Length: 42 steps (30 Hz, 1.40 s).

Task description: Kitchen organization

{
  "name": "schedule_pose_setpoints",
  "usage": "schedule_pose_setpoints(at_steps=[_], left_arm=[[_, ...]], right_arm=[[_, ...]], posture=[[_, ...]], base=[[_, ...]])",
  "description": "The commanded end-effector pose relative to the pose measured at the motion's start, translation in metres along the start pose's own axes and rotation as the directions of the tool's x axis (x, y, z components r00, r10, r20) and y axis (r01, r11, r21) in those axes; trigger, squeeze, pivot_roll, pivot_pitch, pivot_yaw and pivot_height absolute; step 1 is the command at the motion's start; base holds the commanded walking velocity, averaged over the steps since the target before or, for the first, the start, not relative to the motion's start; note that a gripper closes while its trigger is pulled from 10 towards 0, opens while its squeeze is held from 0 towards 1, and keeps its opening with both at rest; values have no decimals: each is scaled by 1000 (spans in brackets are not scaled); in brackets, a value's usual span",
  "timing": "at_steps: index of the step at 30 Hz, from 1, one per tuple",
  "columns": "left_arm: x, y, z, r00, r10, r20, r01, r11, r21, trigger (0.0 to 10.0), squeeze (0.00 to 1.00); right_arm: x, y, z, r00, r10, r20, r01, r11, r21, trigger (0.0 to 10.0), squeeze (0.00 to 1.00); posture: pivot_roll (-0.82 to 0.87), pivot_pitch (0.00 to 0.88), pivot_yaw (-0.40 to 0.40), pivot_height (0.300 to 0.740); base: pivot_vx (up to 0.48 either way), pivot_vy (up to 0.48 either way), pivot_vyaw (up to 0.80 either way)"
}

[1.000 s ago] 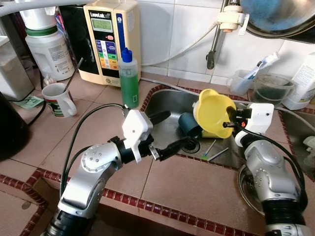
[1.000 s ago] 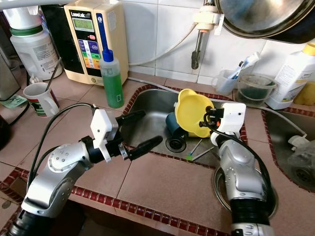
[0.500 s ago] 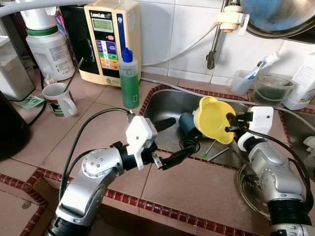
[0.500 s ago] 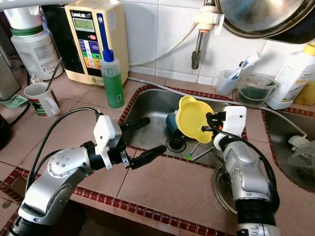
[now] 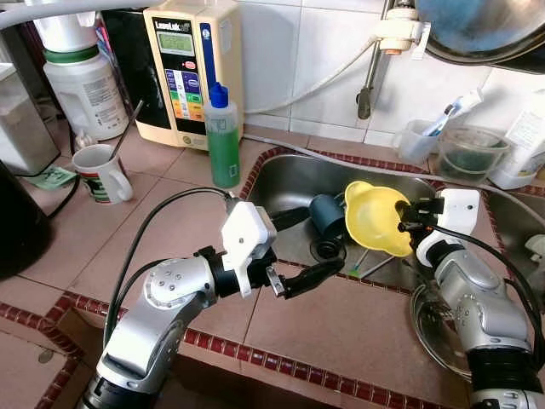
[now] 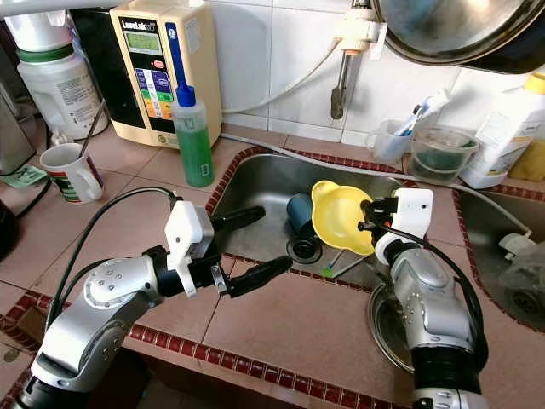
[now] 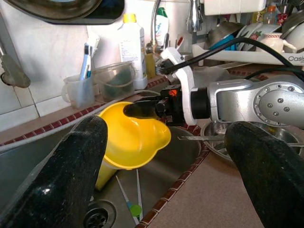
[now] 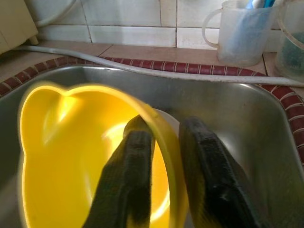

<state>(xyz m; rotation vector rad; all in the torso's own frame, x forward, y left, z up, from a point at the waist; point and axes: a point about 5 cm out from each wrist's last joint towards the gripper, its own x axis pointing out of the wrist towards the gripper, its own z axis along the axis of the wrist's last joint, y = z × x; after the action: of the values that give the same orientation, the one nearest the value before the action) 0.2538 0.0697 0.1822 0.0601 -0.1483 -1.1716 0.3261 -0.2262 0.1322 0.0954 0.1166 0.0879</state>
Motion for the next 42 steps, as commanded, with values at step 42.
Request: schedule_pose_setpoints(at_steps=[42], left_arm=[[4,0,10,1000,-7,24,7,1000,5,10000,0]], right_arm=[[3,-6,17,995,-12,96,-45,819,572,10000,1000]], posture=[[-16,14,25,740]], base=[[0,0,0]])
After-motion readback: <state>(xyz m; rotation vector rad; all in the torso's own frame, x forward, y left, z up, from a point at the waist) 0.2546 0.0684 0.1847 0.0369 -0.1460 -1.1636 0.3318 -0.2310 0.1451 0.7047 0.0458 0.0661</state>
